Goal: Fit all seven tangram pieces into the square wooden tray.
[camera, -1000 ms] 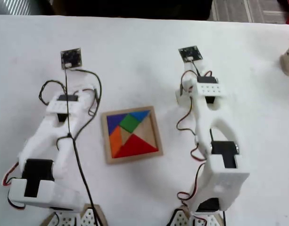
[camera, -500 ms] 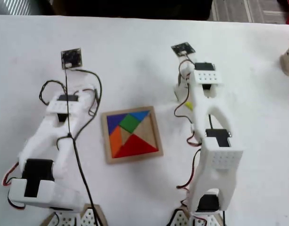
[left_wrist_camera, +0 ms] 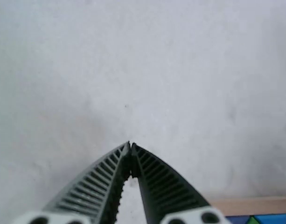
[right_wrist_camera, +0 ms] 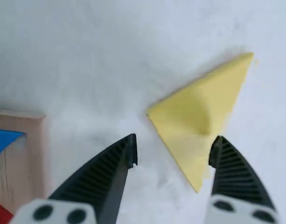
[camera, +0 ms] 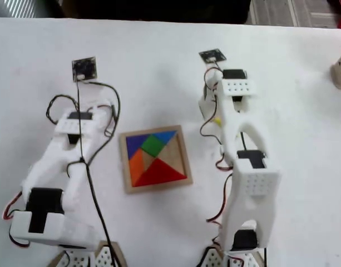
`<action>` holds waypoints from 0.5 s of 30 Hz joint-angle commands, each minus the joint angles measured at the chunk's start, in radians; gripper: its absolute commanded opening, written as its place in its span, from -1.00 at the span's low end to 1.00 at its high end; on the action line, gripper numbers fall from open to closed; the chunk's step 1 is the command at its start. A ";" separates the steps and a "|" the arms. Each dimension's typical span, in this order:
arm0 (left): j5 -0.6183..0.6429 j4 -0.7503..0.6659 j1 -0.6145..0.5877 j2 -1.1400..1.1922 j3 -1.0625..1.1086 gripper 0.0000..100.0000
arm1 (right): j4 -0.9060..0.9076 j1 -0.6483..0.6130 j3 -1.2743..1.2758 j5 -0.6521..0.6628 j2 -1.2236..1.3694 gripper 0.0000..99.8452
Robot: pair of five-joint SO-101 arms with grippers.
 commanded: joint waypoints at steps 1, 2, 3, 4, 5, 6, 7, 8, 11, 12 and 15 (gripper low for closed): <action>0.003 -0.025 0.015 -0.008 -0.054 -0.95 | -0.025 0.002 -0.064 -0.005 0.036 -0.50; 0.003 -0.025 0.015 -0.008 -0.054 -0.95 | -0.024 0.002 -0.075 -0.005 0.058 -0.50; 0.003 -0.025 0.015 -0.008 -0.054 -0.95 | -0.022 0.004 -0.086 -0.005 0.079 -0.50; 0.003 -0.025 0.015 -0.008 -0.054 -0.95 | -0.022 0.004 -0.095 -0.005 0.099 -0.50; 0.003 -0.025 0.015 -0.008 -0.054 -0.95 | -0.021 0.004 -0.106 -0.005 0.114 -0.50; 0.003 -0.025 0.015 -0.008 -0.054 -0.95 | -0.021 0.004 -0.115 -0.005 0.127 -0.50; 0.003 -0.025 0.015 -0.008 -0.054 -0.95 | -0.018 0.004 -0.126 -0.005 0.133 -0.50; 0.003 -0.025 0.015 -0.008 -0.054 -0.95 | -0.004 0.004 -0.138 -0.005 0.134 -0.50; 0.003 -0.025 0.015 -0.008 -0.054 -0.95 | 0.016 0.005 -0.158 -0.003 0.142 -0.50; 0.003 -0.025 0.015 -0.008 -0.054 -0.95 | 0.016 0.012 -0.158 -0.003 0.142 -0.50; 0.003 -0.025 0.015 -0.008 -0.052 -0.95 | 0.016 0.035 -0.158 -0.002 0.143 -0.50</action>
